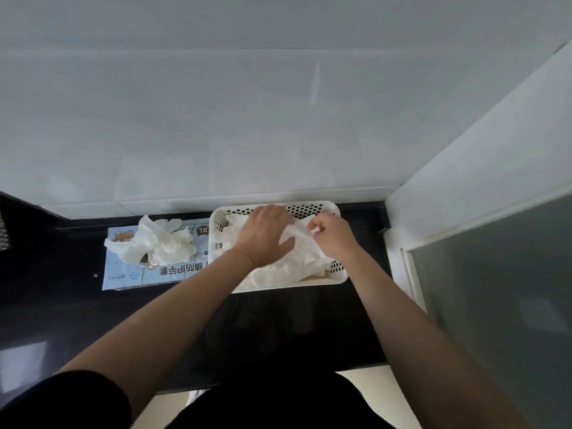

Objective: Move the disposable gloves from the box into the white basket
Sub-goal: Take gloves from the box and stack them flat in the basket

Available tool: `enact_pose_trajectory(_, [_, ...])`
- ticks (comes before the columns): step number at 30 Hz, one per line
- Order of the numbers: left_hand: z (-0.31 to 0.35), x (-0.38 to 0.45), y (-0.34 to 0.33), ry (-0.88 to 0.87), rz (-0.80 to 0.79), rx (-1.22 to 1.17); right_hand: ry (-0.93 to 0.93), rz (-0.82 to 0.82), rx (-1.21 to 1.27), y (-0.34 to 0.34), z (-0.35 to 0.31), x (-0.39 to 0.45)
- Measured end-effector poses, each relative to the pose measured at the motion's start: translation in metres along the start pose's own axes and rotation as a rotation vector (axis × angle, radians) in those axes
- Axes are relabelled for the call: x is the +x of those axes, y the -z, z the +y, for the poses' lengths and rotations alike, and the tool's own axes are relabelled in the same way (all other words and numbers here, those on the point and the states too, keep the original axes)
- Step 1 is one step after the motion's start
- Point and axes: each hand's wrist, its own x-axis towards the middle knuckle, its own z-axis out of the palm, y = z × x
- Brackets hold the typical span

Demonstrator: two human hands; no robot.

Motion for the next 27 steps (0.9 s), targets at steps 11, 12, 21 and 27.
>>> enact_pose_trajectory(11, [-0.024, -0.034, -0.032, 0.169, -0.260, 0.216, 0.122, 0.119, -0.394, -0.025, -0.001, -0.006])
enact_pose_trajectory(12, [-0.026, -0.035, -0.033, 0.172, -0.272, 0.237, 0.123, 0.128, -0.415, -0.027, -0.001, -0.007])
enact_pose_trajectory(21, [-0.025, -0.036, -0.028, 0.151, -0.262, 0.192, 0.180, 0.203, -0.482, -0.022, -0.021, -0.021])
enact_pose_trajectory(27, [-0.045, -0.063, 0.013, 0.256, 0.146, 0.083, 0.269, 0.133, -0.293, -0.042, -0.076, -0.018])
